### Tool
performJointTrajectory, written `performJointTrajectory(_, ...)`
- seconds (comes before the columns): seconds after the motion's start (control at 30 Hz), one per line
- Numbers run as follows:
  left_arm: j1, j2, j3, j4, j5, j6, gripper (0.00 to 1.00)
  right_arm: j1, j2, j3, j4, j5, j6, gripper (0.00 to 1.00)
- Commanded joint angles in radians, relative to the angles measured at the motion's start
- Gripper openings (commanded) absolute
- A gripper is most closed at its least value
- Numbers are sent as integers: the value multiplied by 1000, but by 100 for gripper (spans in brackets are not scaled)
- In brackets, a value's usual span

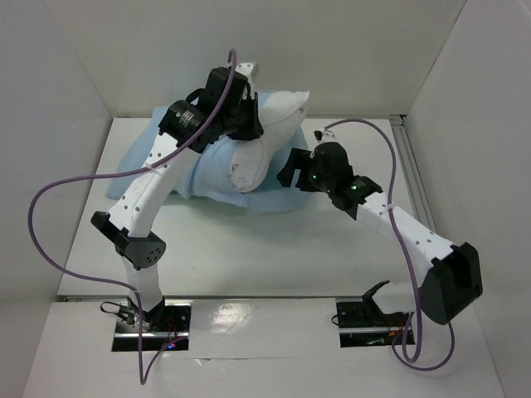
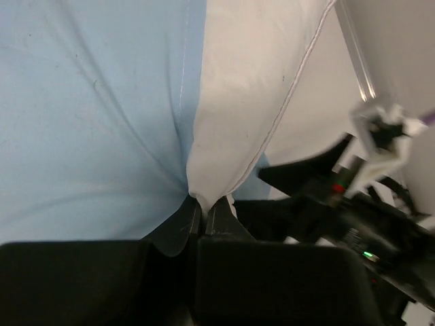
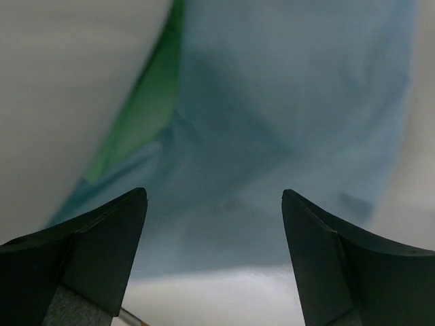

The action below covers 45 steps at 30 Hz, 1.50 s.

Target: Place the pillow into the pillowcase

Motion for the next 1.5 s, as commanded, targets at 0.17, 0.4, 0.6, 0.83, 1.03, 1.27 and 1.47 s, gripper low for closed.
performJointTrajectory(0.17,-61,-44,24,88,153,-88,0,51,221,49,372,65,68,83)
performJointTrajectory(0.4,-61,-76,24,97,175,-108,0,117,407,86,414,328,126,92)
performJointTrajectory(0.6,-41,-96,33,117,227,-127,0,129,553,159,380,447,209,72)
performJointTrajectory(0.83,-3,-153,1,137,239,-127,0,114,573,155,315,547,264,45)
performJointTrajectory(1.03,25,-171,-19,158,257,-136,0,102,429,-87,737,350,148,91)
performJointTrajectory(1.27,34,-171,-19,158,285,-136,0,102,511,-9,747,334,209,98)
performJointTrajectory(1.47,54,-190,-31,167,285,-145,0,102,633,171,352,500,336,37)
